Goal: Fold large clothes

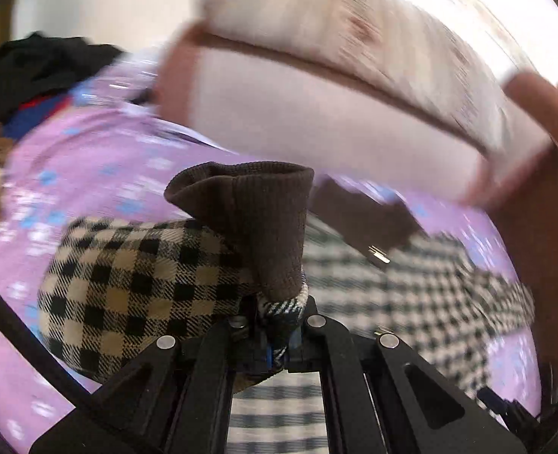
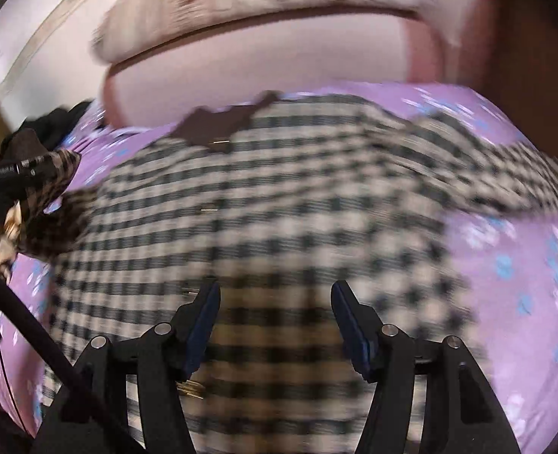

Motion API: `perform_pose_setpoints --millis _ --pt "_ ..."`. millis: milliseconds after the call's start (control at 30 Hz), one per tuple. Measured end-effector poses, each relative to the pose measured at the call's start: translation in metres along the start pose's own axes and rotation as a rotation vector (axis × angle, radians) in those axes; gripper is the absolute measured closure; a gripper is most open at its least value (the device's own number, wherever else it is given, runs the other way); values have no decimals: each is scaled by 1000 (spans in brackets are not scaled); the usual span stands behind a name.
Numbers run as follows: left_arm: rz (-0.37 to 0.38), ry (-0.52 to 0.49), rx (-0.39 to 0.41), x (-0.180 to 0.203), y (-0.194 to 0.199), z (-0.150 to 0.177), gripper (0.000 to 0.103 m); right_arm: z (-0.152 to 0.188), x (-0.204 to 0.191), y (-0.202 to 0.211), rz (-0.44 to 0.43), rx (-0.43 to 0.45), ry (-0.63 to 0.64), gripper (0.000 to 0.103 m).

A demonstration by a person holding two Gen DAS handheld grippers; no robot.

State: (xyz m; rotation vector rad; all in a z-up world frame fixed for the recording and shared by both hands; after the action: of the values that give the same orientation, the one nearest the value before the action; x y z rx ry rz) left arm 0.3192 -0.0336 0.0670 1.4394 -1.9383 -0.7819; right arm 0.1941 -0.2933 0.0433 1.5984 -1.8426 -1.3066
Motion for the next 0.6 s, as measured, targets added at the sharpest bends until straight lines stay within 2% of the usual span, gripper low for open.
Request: perform_pose_setpoints --millis 133,200,267,300,367,433,500,600 --pt "22 -91 -74 70 -36 22 100 -2 45 7 3 -2 -94 37" --pt "19 -109 -116 85 -47 33 95 -2 56 10 1 -3 -119 37" --pt "35 -111 -155 94 -51 47 77 -2 63 13 -12 2 -128 37" --pt "55 -104 -156 93 -48 51 73 -3 62 15 -21 7 -126 37" --pt "89 -95 -133 90 -36 56 51 -4 59 18 -36 23 -113 34" --pt "97 -90 -84 77 -9 65 42 -6 52 19 -57 33 -102 33" --pt "90 -92 -59 65 11 70 40 -9 42 14 -79 25 -98 33" --pt "24 -101 -30 37 38 81 39 -13 21 2 -123 5 -97 33"
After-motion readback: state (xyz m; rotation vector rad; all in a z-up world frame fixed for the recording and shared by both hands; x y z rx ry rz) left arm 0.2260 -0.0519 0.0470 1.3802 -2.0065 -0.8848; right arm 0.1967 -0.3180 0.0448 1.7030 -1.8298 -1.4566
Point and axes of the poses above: each gripper's, at about its wrist camera, not at the fingertips, and y roughly against the way its jaws point, x to its right, z to its underside, the point moved 3 cm from there along -y, roughly the way its jaws point, and after that the axes turned 11 degrees about -y, right-handed, at the moved point
